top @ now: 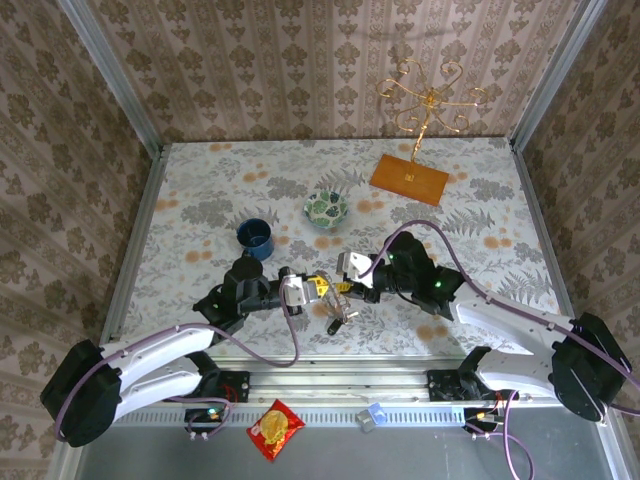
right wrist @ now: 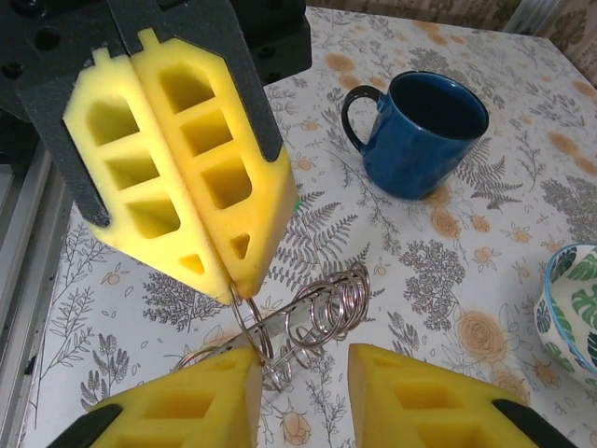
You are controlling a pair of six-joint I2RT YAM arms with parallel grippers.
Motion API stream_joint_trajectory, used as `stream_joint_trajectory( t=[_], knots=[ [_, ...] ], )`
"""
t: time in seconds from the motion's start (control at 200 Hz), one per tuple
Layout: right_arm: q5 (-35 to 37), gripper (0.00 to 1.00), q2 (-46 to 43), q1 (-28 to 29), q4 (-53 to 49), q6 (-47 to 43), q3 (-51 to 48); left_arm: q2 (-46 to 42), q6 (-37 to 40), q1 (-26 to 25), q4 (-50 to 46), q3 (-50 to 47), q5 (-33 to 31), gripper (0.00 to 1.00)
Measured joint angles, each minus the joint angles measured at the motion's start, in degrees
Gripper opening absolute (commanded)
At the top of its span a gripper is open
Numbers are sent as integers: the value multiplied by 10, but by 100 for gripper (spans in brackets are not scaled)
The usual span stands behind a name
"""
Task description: Put the keys on the keyring
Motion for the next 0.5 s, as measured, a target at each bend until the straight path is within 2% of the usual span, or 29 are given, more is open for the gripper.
stream_joint_trajectory(
  t=[0.24, 0.31, 0.4, 0.5],
  knots=[
    [-16, 21, 17, 0, 6, -2, 0, 2, 0, 0, 3, 0, 0, 0],
    [-21, 14, 19, 0, 6, -1, 0, 2, 0, 0, 5, 0, 0, 0],
    [-29, 0, 19, 0, 6, -3, 0, 2, 0, 0, 7, -1, 0, 0],
    [-33, 0, 19, 0, 5, -2, 0, 2, -1, 0, 10, -1, -2, 0]
  ],
)
